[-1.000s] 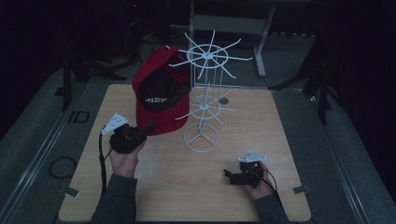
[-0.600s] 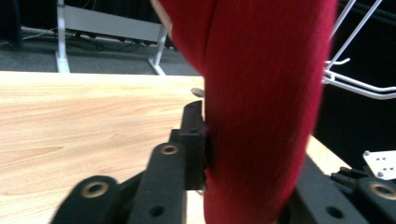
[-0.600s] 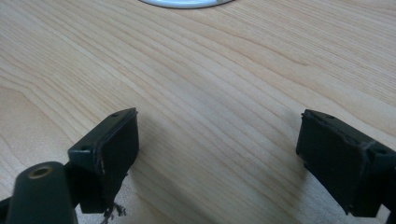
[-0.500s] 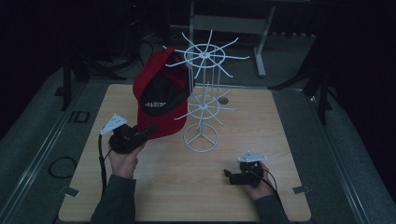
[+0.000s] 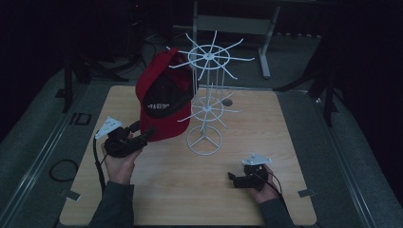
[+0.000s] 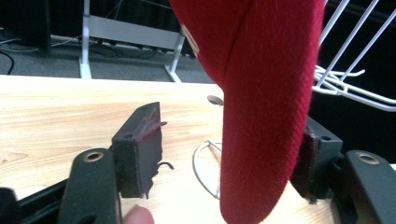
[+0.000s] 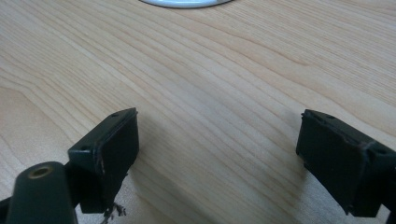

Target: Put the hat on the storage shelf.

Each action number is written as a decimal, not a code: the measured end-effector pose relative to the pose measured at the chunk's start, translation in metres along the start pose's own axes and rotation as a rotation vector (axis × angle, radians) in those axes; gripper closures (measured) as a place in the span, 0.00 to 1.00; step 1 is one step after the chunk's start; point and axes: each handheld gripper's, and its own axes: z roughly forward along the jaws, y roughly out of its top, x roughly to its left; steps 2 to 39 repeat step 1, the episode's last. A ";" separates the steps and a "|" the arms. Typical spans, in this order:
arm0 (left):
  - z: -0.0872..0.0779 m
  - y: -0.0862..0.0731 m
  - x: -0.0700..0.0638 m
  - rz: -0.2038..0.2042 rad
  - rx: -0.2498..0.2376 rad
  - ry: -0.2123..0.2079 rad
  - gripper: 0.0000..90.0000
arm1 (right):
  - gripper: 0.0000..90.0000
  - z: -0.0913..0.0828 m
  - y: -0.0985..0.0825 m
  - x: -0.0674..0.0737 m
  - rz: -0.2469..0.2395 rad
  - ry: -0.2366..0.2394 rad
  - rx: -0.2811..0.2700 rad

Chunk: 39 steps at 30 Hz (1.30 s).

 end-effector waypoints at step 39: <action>-0.002 -0.001 0.002 0.000 0.006 -0.003 0.37 | 0.14 0.000 0.000 0.000 0.000 0.000 0.000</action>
